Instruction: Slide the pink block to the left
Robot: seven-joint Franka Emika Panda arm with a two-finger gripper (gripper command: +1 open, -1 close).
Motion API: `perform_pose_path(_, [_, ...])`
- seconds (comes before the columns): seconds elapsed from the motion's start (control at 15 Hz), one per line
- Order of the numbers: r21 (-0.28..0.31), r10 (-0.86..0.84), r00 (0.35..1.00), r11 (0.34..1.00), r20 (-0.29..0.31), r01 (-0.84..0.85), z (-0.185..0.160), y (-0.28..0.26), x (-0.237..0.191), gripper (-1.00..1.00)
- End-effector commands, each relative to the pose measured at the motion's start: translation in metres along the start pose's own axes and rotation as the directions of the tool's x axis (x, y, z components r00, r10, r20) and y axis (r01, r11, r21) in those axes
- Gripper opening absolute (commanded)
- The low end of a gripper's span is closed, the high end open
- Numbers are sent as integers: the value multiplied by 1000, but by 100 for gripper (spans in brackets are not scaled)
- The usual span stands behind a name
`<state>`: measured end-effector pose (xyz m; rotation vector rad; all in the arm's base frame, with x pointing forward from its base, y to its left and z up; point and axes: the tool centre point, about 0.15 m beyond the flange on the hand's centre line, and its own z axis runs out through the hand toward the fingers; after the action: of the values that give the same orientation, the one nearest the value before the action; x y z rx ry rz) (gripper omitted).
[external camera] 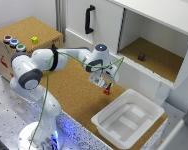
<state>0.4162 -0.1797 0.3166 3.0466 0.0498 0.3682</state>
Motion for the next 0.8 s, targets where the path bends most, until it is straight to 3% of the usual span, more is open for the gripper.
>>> perform_pose_path(0.0, [-7, -22, 993, 1000, 116, 23, 48, 7, 32, -100])
perform_pose_path(0.2, [17, -5, 990, 1000, 143, 3, 70, 5, 35, -100])
perform_pose_path(0.47, [101, -24, 992, 995, 125, 11, 91, 5, 30, -100])
perform_pose_path(0.73, [119, -22, 992, 993, 122, 8, 100, 3, 28, -100])
